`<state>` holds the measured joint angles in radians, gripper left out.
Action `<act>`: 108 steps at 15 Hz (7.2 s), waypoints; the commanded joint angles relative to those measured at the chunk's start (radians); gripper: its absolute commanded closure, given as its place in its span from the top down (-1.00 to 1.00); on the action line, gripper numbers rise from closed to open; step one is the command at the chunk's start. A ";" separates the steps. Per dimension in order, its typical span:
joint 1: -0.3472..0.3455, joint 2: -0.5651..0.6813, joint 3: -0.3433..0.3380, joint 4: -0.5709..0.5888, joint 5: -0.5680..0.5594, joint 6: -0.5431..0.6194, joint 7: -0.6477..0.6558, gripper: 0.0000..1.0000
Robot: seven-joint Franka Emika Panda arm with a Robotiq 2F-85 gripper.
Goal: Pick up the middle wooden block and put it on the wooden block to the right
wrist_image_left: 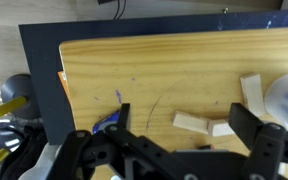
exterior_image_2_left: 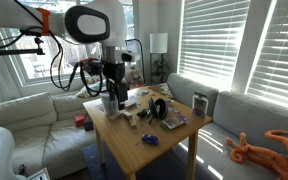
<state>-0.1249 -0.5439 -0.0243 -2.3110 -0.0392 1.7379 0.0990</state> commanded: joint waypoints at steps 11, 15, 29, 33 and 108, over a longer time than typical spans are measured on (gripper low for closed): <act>-0.108 0.039 0.153 -0.198 -0.080 0.703 0.608 1.00; -0.103 0.052 0.166 -0.207 -0.104 0.698 0.655 1.00; -0.045 0.189 0.125 -0.048 0.075 0.363 1.022 1.00; 0.024 0.190 0.062 -0.064 0.265 0.341 0.933 1.00; -0.043 0.112 -0.058 -0.262 0.451 0.591 1.407 -0.85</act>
<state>-0.1699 -0.4539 -0.0723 -2.5861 0.3858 2.3344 1.5199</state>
